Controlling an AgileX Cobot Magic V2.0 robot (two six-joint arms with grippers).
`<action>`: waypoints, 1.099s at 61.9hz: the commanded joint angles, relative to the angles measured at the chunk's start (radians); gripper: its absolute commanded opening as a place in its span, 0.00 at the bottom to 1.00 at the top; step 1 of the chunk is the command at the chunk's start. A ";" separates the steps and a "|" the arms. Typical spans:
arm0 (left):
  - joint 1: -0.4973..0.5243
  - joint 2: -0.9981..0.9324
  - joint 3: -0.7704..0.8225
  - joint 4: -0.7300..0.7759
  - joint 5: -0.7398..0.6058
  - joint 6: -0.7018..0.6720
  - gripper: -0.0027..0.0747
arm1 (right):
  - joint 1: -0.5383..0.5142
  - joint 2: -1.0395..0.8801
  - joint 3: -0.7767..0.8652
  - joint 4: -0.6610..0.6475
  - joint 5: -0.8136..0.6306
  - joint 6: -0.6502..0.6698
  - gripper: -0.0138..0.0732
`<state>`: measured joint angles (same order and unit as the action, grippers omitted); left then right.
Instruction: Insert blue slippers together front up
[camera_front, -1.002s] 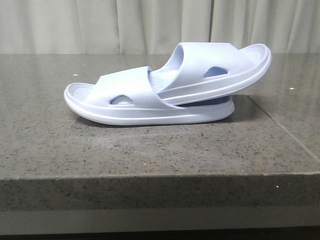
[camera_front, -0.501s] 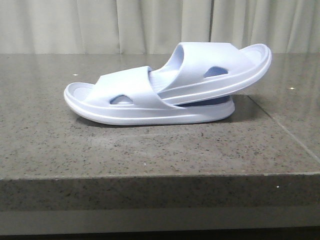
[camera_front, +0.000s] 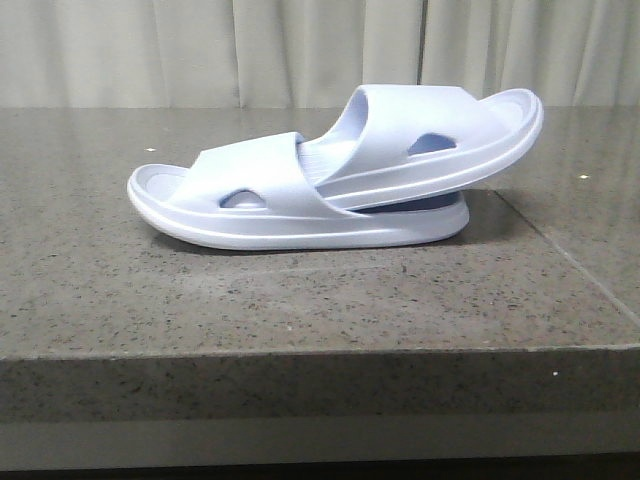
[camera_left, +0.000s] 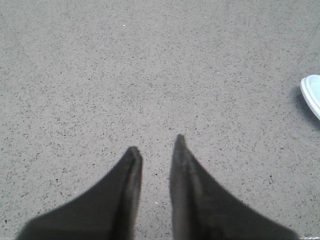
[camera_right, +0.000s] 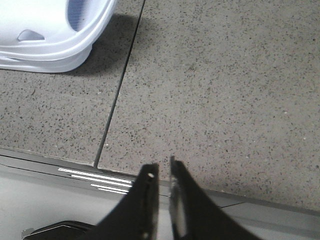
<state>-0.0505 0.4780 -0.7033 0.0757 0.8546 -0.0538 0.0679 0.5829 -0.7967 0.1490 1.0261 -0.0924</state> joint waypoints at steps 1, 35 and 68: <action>-0.005 0.006 -0.025 -0.003 -0.087 -0.013 0.02 | 0.000 0.002 -0.023 0.002 -0.059 -0.002 0.12; -0.005 0.006 -0.025 -0.007 -0.099 -0.013 0.01 | 0.000 0.002 -0.023 0.007 -0.034 -0.002 0.08; -0.005 -0.010 -0.013 -0.005 -0.124 0.000 0.01 | 0.000 0.002 -0.023 0.007 -0.034 -0.002 0.08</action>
<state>-0.0505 0.4741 -0.7027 0.0724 0.8297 -0.0538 0.0679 0.5829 -0.7948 0.1490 1.0431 -0.0901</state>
